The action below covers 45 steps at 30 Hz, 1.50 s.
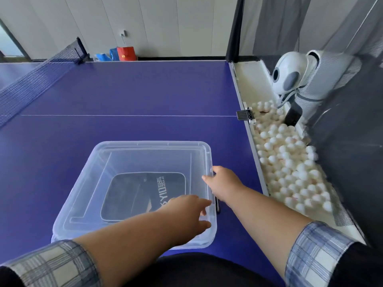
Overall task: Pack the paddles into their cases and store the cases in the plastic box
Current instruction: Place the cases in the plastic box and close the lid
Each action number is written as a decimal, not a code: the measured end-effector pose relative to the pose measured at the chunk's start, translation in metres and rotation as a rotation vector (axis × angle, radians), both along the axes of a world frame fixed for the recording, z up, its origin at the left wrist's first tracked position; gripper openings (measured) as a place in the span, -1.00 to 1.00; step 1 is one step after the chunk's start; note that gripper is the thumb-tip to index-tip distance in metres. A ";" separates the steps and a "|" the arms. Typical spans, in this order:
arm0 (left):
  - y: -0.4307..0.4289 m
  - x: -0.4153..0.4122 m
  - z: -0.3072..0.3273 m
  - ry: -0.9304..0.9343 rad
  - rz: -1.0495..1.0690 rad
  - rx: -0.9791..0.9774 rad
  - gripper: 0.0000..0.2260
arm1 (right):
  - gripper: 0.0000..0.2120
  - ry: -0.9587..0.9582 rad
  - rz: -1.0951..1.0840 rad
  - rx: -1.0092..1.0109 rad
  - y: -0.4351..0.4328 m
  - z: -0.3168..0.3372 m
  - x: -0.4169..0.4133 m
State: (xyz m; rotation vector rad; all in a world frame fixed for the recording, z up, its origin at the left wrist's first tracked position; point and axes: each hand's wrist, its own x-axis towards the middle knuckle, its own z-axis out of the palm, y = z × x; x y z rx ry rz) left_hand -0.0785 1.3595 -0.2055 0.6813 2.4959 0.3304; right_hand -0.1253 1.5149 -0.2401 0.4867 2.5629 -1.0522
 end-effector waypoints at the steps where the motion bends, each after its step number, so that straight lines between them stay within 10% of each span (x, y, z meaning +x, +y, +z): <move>1: 0.000 -0.001 -0.002 -0.001 0.023 0.012 -0.52 | -0.45 -0.004 0.011 -0.002 -0.001 -0.003 -0.001; 8: 0.003 -0.005 -0.008 -0.029 0.144 0.057 -0.63 | -0.35 -0.005 0.102 0.126 -0.006 -0.020 -0.001; 17: -0.004 -0.005 -0.013 -0.179 0.236 0.106 -0.75 | -0.29 -0.055 -0.024 -0.199 -0.009 -0.027 0.014; 23: -0.009 -0.026 -0.031 0.263 0.195 0.054 -0.56 | -0.03 -0.214 -0.398 -0.500 -0.006 -0.028 0.021; 28: -0.006 -0.025 -0.056 0.279 0.028 -0.046 -0.40 | -0.65 -0.133 -0.321 -0.644 -0.003 -0.031 0.031; 35: -0.006 -0.022 -0.065 0.353 0.022 0.008 -0.32 | -0.21 0.085 -0.105 -0.299 -0.025 -0.027 0.051; 45: -0.005 -0.025 -0.068 0.411 -0.079 -0.064 -0.31 | -0.15 0.142 -0.035 -0.029 -0.036 -0.034 0.058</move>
